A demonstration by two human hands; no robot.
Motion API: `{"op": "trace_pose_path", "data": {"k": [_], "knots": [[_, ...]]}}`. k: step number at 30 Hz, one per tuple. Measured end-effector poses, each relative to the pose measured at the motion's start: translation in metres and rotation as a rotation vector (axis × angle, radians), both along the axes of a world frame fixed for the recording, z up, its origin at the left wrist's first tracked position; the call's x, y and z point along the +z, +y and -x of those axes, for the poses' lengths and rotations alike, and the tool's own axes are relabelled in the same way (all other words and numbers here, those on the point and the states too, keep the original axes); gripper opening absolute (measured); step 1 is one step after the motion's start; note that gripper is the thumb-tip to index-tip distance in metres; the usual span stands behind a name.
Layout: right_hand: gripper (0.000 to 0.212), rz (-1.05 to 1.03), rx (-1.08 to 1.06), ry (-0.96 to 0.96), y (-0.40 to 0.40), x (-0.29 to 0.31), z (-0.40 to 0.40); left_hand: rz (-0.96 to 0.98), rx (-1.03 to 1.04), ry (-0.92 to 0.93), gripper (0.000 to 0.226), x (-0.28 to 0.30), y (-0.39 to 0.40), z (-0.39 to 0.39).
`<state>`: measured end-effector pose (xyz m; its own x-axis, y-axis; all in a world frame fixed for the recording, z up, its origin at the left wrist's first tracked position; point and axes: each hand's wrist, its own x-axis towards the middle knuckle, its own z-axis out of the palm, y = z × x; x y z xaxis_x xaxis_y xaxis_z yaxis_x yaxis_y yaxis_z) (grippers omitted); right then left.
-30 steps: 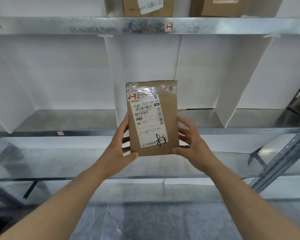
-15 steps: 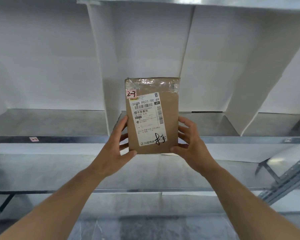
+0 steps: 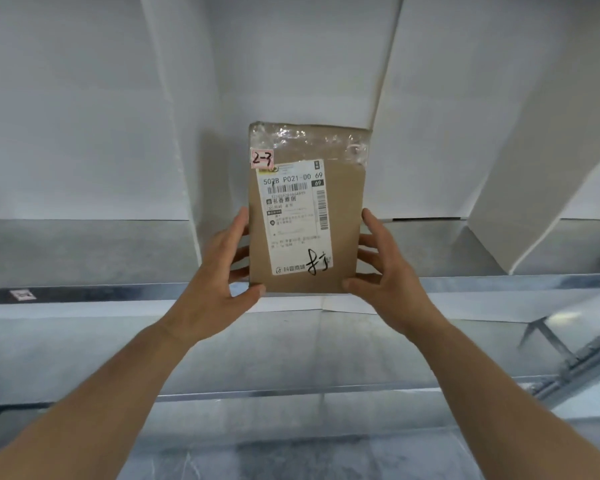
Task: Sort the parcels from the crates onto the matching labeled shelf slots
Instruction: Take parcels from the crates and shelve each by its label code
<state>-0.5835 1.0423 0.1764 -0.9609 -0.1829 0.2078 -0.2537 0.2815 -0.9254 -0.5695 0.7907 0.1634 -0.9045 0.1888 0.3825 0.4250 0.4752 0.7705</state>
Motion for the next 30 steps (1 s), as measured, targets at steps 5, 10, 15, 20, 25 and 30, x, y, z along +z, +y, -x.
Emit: {"op": "trace_pose_path", "data": {"k": [5,10,15,20,25,30], "knots": [[0.082,-0.124,-0.04,0.011,-0.015,-0.002,0.008,0.116,0.059,0.016,0.116,-0.014,0.0,0.012],[0.076,-0.129,-0.099,-0.024,-0.025,-0.01,0.025,0.068,0.189,0.052,0.119,-0.017,0.008,0.019],[0.075,-0.178,-0.141,-0.057,-0.033,-0.013,0.047,0.02,0.315,0.021,0.121,-0.014,0.016,0.034],[0.076,-0.221,-0.166,-0.077,-0.039,-0.015,0.07,0.065,0.403,-0.03,0.108,-0.005,0.024,0.043],[0.068,-0.275,-0.186,-0.115,-0.042,-0.018,0.082,0.088,0.457,-0.111,0.108,-0.002,0.027,0.048],[0.067,-0.294,-0.294,-0.117,-0.033,-0.013,0.062,0.115,0.461,-0.204,0.106,0.003,0.029,0.028]]}}
